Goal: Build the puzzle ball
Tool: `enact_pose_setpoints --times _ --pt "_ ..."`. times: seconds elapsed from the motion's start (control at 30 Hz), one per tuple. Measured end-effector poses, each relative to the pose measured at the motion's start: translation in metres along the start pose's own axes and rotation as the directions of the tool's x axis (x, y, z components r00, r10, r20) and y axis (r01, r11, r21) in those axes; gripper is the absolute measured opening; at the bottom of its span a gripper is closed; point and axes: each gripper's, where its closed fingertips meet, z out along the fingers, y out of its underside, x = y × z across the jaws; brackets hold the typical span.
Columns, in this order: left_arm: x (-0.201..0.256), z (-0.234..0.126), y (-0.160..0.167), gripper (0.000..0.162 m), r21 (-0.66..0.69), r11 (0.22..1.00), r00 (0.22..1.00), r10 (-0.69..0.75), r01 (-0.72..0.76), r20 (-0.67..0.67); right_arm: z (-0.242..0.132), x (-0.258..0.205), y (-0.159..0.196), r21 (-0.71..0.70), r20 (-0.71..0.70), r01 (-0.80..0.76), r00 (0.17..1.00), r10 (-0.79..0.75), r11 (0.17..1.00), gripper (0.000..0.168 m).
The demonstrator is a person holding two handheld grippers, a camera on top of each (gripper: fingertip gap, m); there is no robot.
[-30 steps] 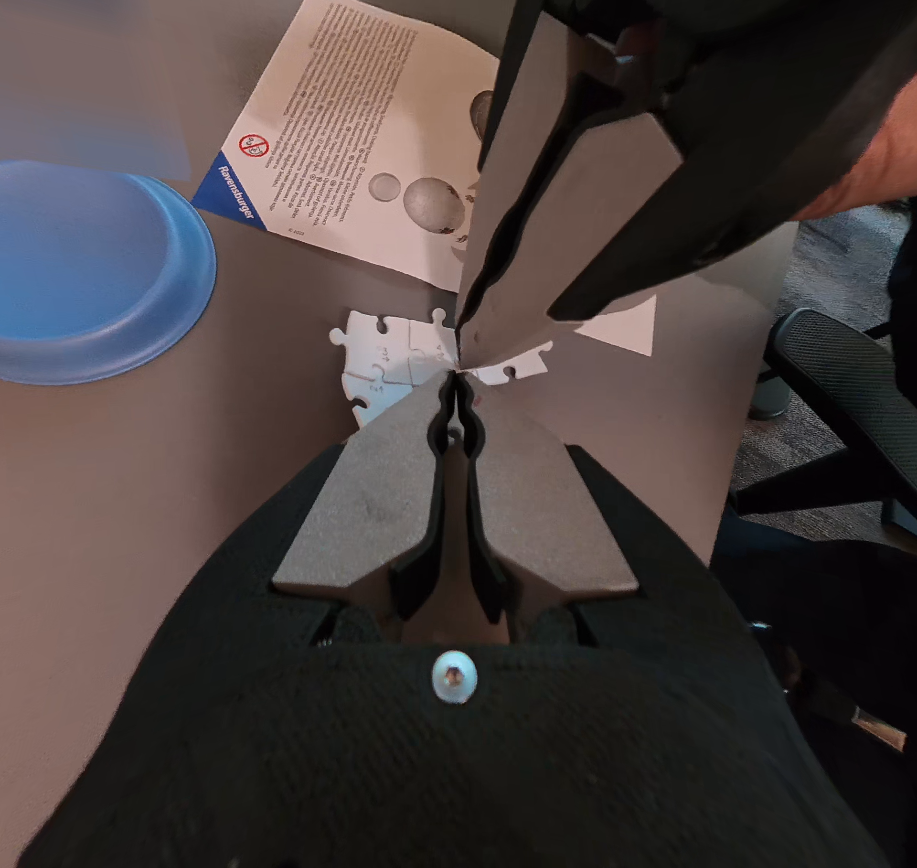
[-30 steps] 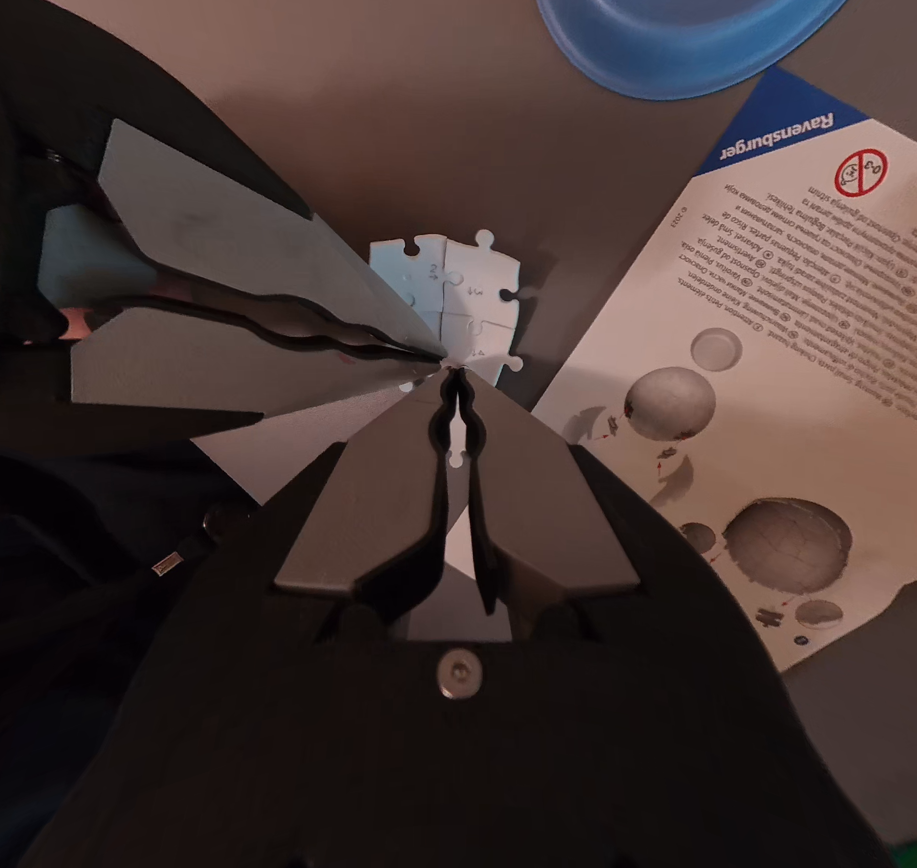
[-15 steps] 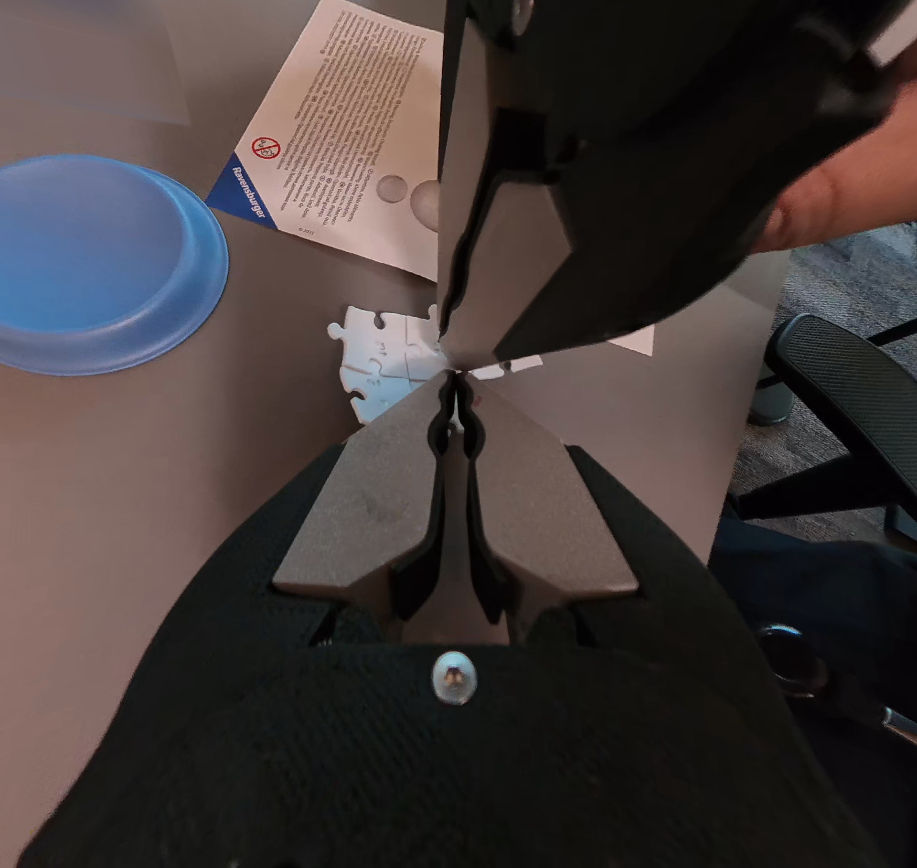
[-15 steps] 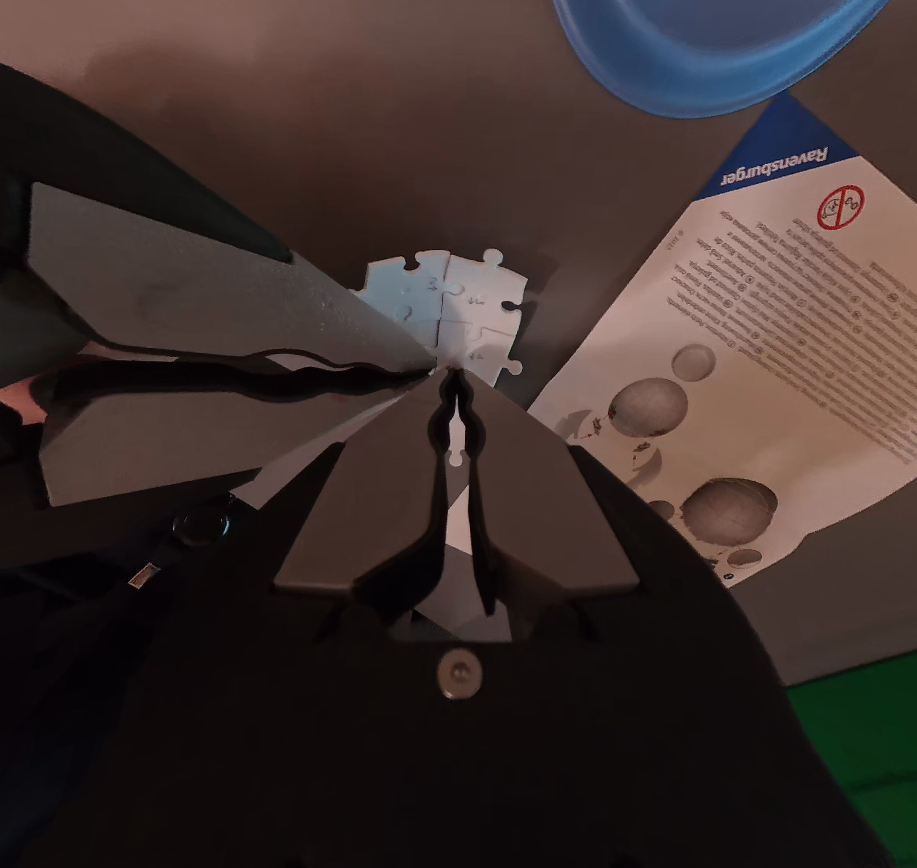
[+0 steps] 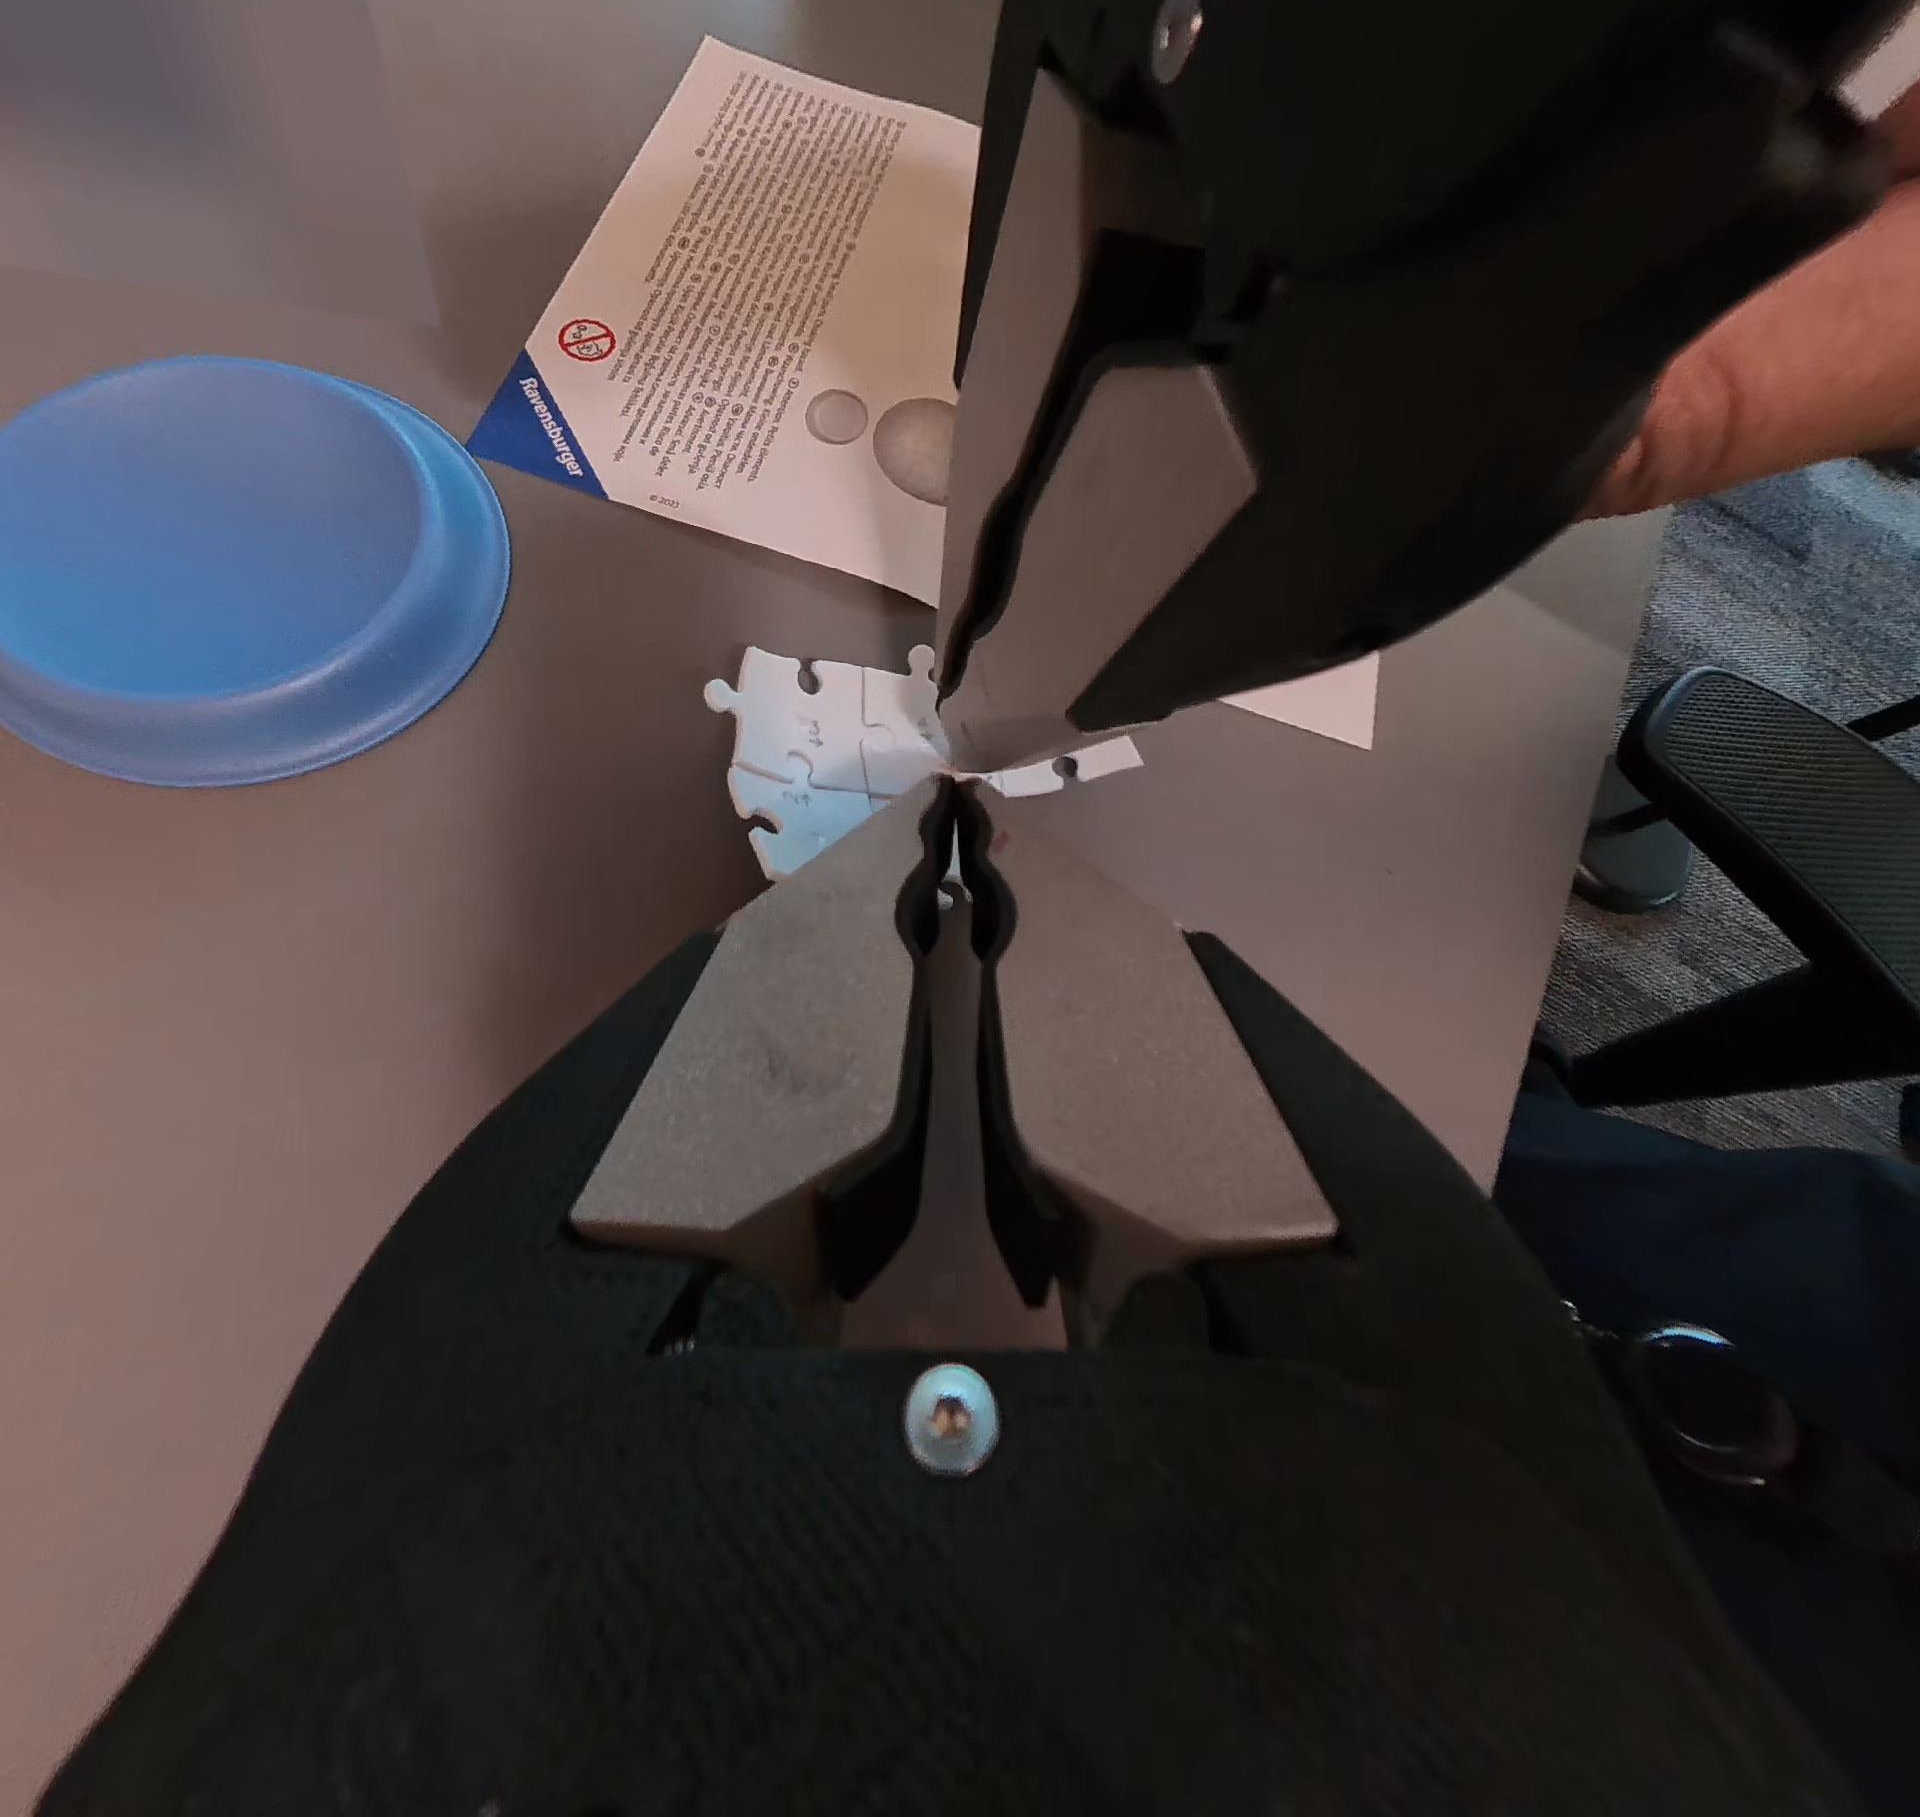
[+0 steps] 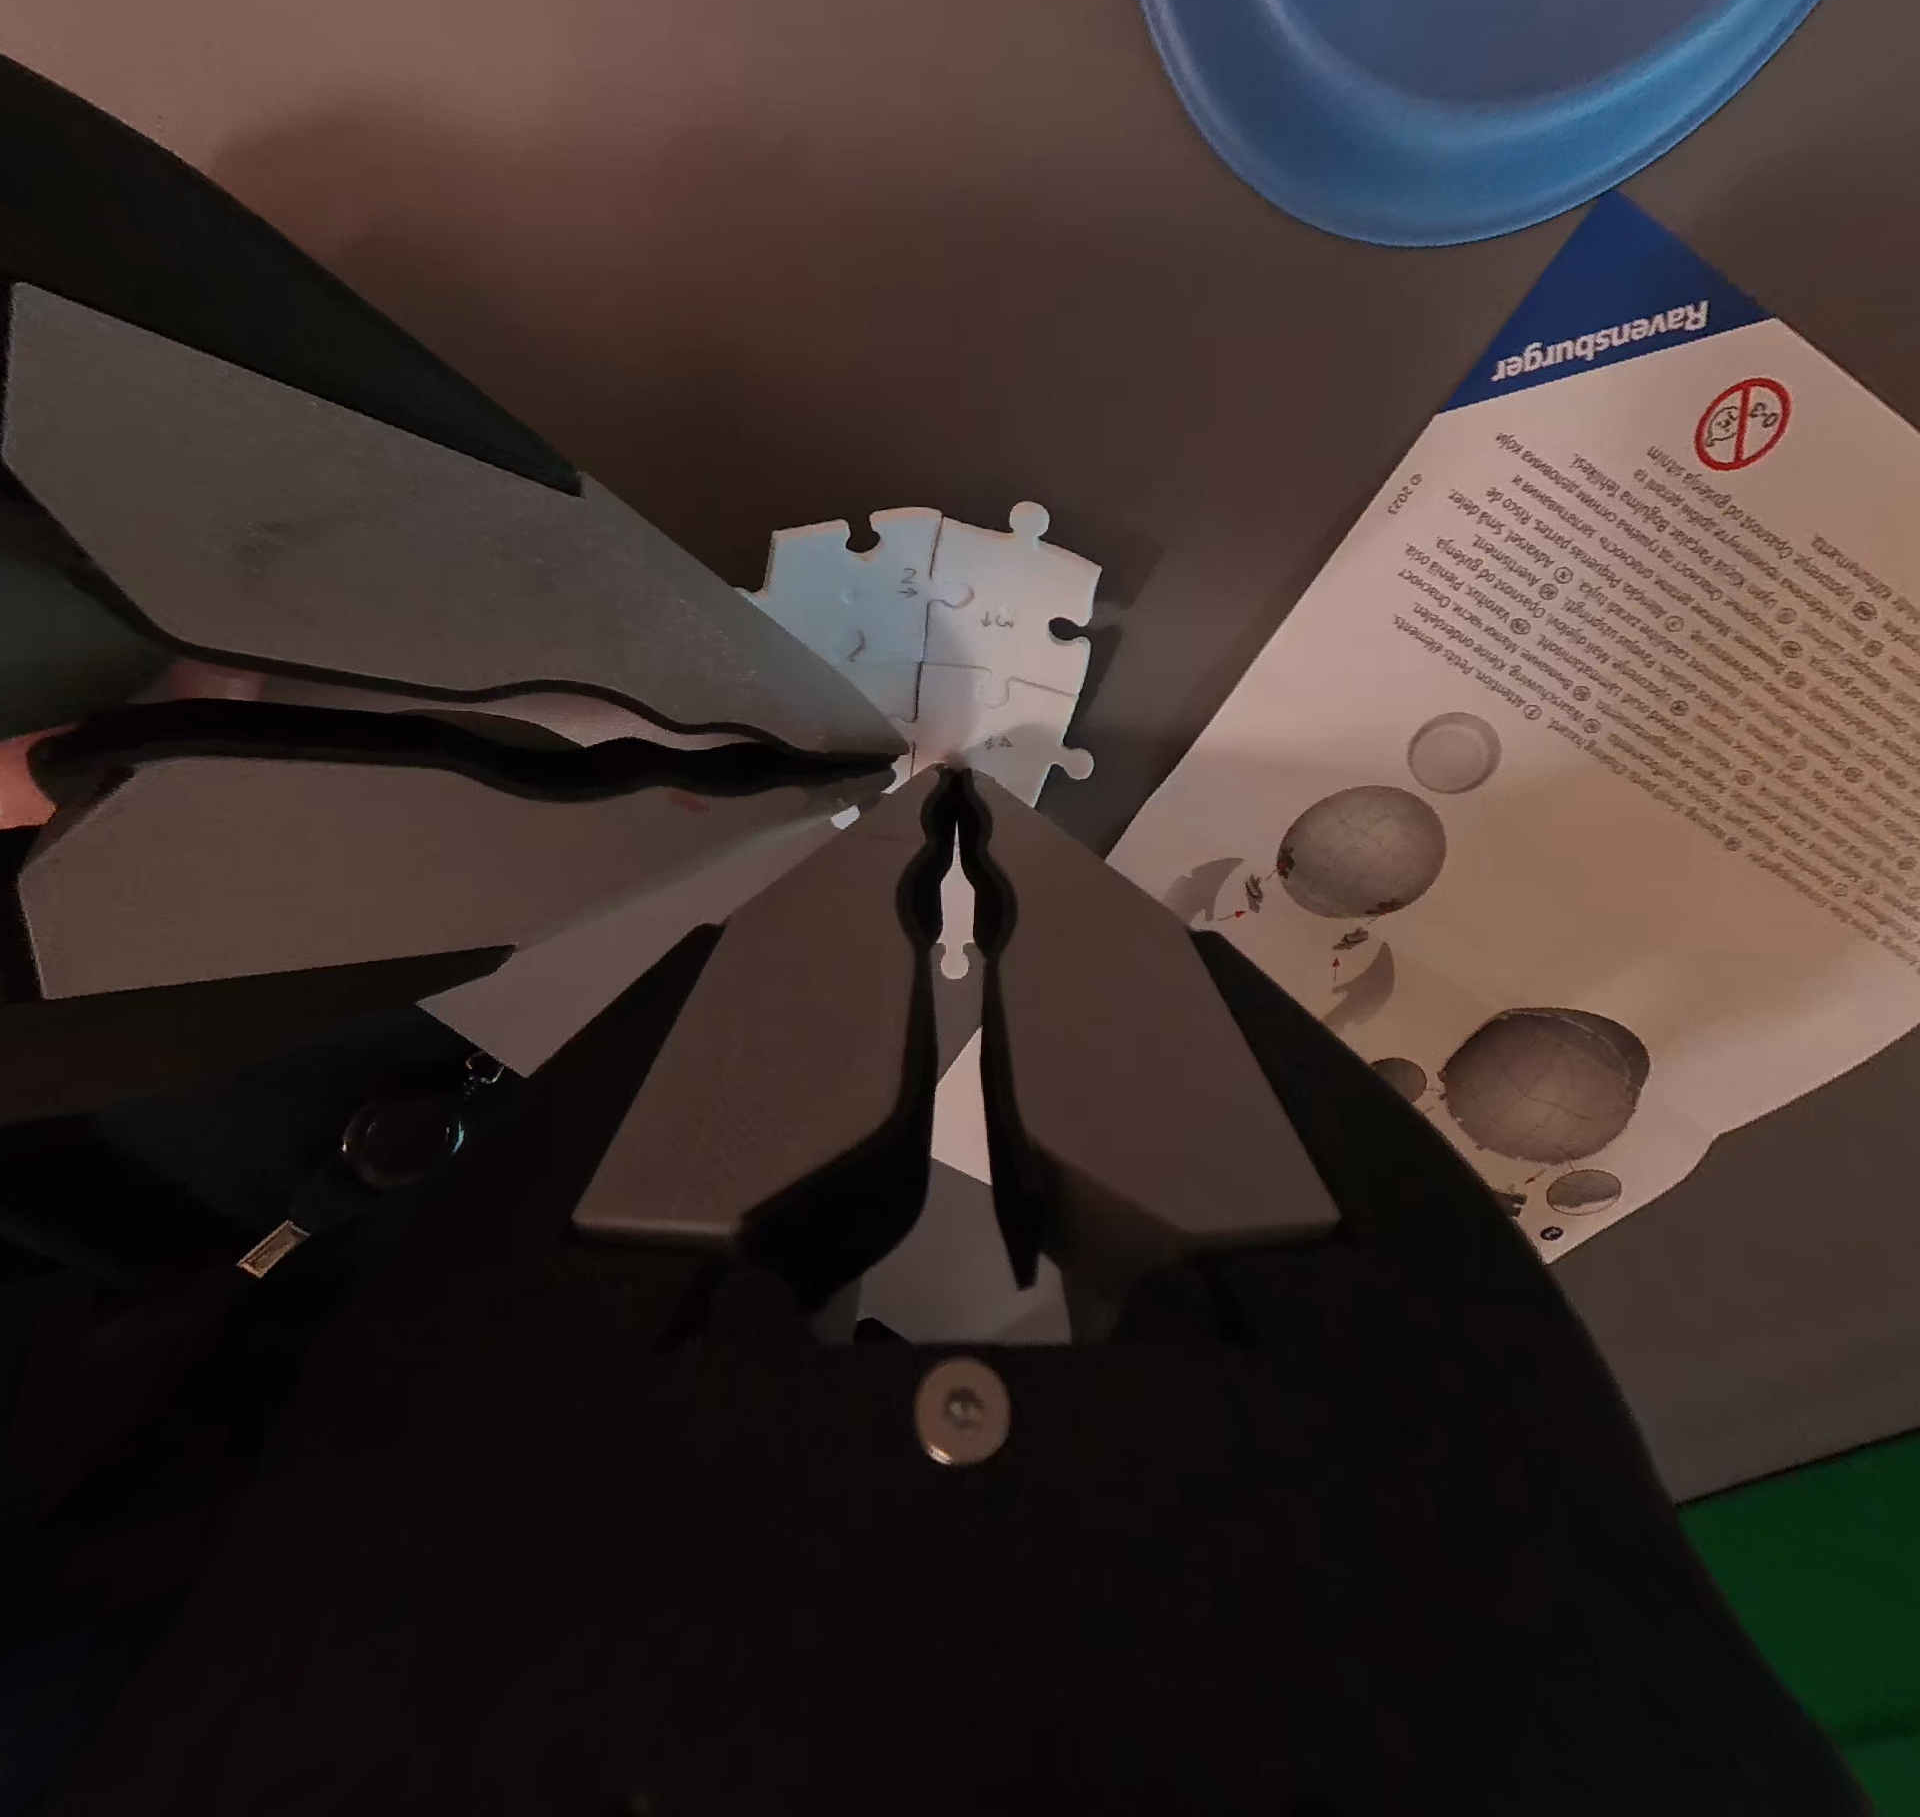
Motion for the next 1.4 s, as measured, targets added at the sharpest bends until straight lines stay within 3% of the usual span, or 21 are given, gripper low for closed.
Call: enact_pose_setpoints --times 0.47,0.77,0.9,1.07,1.4 --pt "-0.005 -0.008 -0.011 0.0 0.087 0.996 1.0 0.013 -0.015 0.028 0.0 0.0 -0.001 0.031 0.042 -0.017 0.999 0.015 0.999 0.0" --pt "-0.004 -0.008 -0.012 0.0 0.096 0.995 0.999 0.016 -0.019 0.03 -0.004 -0.008 -0.003 0.127 0.165 -0.024 0.986 0.003 0.992 0.0" --pt "-0.005 -0.013 -0.016 0.0 0.128 0.992 0.999 0.016 -0.02 0.036 -0.042 -0.015 -0.016 0.337 0.277 -0.081 0.961 -0.017 0.938 0.0" --pt "-0.006 -0.017 -0.018 0.0 0.148 0.989 0.999 0.011 -0.017 0.035 -0.082 -0.002 -0.006 0.49 0.275 -0.136 0.961 -0.005 0.861 0.0" --pt "-0.023 -0.034 -0.019 0.0 0.183 0.983 0.999 -0.024 0.019 0.024 -0.108 0.018 0.019 0.604 0.223 -0.148 0.975 0.012 0.783 0.0"
